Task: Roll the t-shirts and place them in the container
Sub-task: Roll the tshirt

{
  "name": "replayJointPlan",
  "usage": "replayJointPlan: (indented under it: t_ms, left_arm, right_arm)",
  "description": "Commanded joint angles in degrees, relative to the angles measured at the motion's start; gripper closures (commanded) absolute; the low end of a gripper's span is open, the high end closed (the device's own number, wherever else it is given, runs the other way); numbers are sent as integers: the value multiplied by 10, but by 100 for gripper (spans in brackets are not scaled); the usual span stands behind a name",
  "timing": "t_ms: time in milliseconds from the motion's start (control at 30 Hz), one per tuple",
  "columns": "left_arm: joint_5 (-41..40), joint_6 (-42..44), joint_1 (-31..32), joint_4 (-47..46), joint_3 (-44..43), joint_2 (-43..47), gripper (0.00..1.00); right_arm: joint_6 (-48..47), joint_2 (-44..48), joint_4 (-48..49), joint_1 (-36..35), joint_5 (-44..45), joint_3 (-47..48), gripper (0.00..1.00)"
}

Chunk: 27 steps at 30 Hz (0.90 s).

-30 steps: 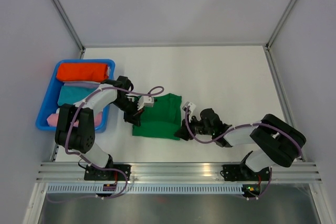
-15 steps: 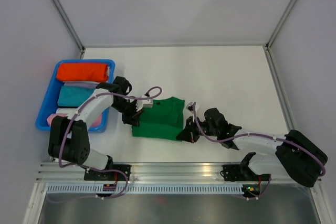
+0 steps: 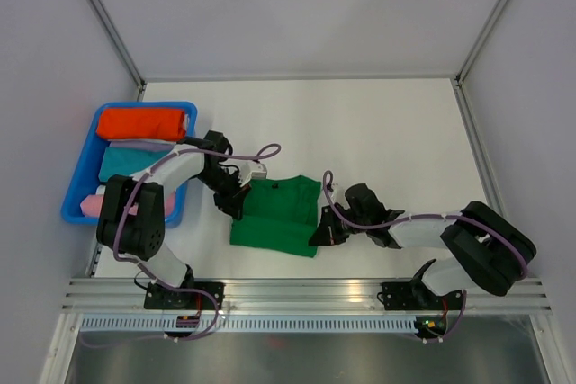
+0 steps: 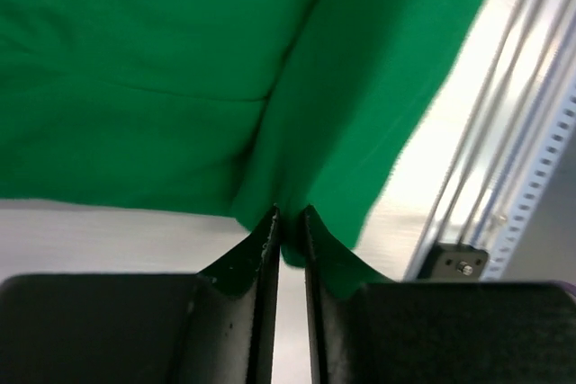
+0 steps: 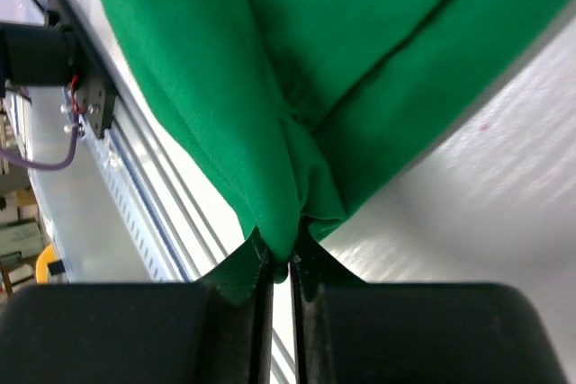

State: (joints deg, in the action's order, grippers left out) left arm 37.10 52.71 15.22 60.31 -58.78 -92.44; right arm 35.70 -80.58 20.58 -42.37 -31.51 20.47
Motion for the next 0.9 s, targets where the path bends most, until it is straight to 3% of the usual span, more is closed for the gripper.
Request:
replayJointPlan:
  t_ms: [0,300,467,633,767,867]
  left_arm:
    - [-65,-32,-10,-66,-32,-3,78]
    - [-127,-44,-9,-141,-6,47,69]
    - [-138,-51,11,-130,-52,112,62]
    - [-70,23,34,-21,3,140,42]
    - [-39,44,36,-39,77,147,29]
    - [-61,-3,40,-113,100,143,28]
  right_arm:
    - [14,-21,-2,17,14,19,87]
    - [4,-41,-59,19,70,64,74]
    - [0,-30,-104,20,67,99,83]
    - [-28,-34,-132,20,62,122,87]
    - [-33,-48,-123,19,57,126,88]
    - [-38,-56,-119,20,52,128,88]
